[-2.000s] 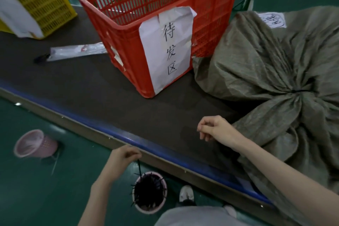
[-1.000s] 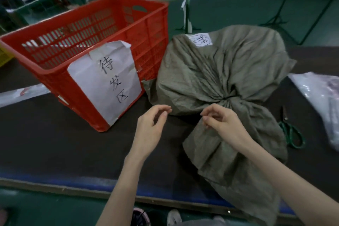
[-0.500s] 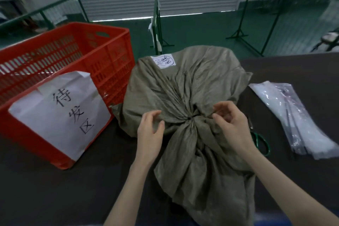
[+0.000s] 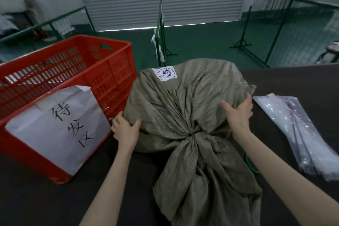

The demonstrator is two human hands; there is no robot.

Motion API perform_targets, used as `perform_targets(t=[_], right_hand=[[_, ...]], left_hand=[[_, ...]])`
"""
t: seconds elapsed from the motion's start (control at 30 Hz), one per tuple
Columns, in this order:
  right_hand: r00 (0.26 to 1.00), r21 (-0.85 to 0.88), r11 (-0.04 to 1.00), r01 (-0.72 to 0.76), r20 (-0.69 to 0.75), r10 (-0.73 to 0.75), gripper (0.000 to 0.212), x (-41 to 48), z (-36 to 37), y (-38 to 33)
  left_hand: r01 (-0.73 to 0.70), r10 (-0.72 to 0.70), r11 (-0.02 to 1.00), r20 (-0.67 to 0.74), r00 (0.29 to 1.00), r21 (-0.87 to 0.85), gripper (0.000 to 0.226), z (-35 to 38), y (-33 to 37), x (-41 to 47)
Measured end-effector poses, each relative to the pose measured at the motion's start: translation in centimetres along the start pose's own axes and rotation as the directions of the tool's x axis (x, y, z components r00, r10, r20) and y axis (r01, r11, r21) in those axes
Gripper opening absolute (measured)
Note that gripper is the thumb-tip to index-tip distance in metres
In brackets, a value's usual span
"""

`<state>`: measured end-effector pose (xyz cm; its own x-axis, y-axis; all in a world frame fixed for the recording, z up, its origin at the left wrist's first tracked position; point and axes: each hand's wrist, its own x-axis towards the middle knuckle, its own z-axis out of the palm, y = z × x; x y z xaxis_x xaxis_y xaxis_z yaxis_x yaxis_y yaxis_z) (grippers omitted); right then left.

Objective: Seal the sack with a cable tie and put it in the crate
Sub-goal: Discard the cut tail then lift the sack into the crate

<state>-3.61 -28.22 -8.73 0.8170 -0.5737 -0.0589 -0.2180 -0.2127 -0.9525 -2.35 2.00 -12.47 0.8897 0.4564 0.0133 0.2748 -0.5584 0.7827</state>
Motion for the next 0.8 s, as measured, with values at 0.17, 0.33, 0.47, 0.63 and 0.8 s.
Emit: perform_targets(t=[0.17,0.33,0.47,0.63,0.8], right_hand=[[0.931,0.407,0.837,-0.365,0.179,0.319,0.101,2.3,1.2,0.9],[0.903,0.384,0.823,-0.419,0.269,0.334,0.086,2.9,1.3,1.4],[0.866,0.391,0.787,-0.478,0.363,0.345,0.085,2.3,1.0,1.9],[0.856,0.424,0.76,-0.492,0.393,0.335,0.079,1.5,0.5,2.5],[0.895,0.495,0.756,-0.428,0.349,0.277,0.073,0.0,0.1,3.6]], left_hand=[[0.353,-0.238,0.832,0.301,0.924,-0.427,0.098,0.6,-1.9,1.0],[0.565,-0.295,0.602,0.5,0.814,-0.565,0.09,0.9,-2.9,1.0],[0.6,-0.296,0.545,0.536,0.791,-0.585,0.079,0.9,-3.1,0.8],[0.526,-0.246,0.506,0.47,0.848,-0.684,0.071,0.9,-3.2,0.1],[0.44,-0.163,0.506,0.419,0.893,-0.742,0.056,-0.2,-3.0,-0.6]])
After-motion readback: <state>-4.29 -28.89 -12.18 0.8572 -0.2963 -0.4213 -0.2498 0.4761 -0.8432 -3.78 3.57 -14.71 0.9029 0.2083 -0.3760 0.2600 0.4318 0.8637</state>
